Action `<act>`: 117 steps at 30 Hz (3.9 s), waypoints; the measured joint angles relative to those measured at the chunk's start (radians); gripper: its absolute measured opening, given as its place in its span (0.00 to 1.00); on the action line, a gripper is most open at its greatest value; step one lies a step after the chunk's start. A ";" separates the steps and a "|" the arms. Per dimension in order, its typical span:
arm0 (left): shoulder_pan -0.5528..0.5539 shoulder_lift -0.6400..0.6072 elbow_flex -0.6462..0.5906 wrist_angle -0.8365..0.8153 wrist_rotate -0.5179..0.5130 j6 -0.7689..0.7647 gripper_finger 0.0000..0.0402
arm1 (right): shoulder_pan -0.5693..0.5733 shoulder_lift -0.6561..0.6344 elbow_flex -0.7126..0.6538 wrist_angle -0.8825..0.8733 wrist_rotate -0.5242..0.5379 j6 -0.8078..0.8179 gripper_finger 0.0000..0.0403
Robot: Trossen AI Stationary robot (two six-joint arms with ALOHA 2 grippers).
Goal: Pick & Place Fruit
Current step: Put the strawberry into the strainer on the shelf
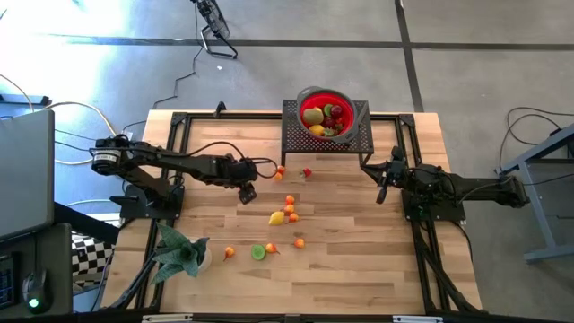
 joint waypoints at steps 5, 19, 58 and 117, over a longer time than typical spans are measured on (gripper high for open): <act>0.000 0.000 0.000 0.008 -0.021 0.003 0.71 | 0.000 0.000 0.000 0.000 0.000 0.000 0.07; 0.000 0.100 0.001 0.074 0.004 -0.035 0.71 | 0.000 0.001 0.000 0.000 0.000 0.000 0.07; 0.000 0.126 0.001 0.089 0.049 -0.116 0.59 | 0.000 0.013 0.000 -0.003 0.008 0.000 0.07; 0.001 0.127 0.611 0.104 0.045 0.299 0.37 | 0.000 0.013 0.000 -0.003 0.008 0.000 0.07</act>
